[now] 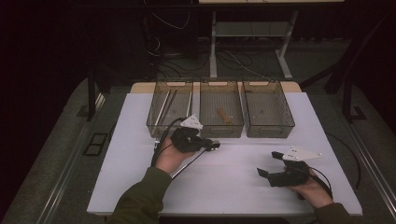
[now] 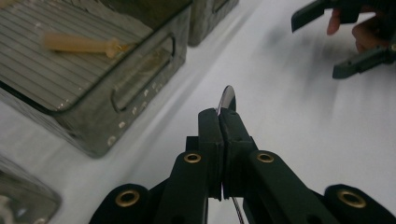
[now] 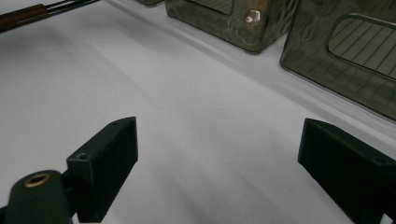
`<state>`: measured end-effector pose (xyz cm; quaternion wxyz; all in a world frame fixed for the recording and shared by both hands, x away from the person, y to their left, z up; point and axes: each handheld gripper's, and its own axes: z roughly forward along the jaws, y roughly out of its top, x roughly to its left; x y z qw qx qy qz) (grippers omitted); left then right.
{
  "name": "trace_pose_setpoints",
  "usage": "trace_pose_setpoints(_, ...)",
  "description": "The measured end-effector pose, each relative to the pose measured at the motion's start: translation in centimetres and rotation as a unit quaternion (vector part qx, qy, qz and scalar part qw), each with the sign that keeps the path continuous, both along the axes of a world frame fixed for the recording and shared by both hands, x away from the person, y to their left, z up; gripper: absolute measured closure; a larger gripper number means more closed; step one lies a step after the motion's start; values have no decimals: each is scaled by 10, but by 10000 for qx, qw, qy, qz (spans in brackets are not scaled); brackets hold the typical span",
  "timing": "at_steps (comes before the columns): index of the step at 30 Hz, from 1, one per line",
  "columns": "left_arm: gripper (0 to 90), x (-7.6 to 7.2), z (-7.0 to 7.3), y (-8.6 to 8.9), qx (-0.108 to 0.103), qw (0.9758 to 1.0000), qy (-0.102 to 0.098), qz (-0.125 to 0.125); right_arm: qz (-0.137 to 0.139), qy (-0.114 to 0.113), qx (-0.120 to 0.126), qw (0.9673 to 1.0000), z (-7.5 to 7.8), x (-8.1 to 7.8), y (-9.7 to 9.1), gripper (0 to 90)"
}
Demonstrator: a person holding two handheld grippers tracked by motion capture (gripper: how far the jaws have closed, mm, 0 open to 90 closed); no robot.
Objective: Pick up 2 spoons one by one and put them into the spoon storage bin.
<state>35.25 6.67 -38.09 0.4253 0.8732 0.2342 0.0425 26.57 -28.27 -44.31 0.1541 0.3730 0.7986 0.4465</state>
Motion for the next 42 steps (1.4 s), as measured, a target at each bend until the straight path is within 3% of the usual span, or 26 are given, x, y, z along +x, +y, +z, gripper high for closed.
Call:
trace_pose_setpoints(20,887,47,32,-20,-62,9996,-131,245,15,23,59,10000,0,0,0,123)
trace_pose_setpoints(39,887,91,59,-46,242,9977,-413,484,10,20,135,9999,1,0,-2,123)
trace_pose_setpoints(42,887,100,61,-50,200,9972,-396,601,12,23,155,9999,1,0,-2,123)
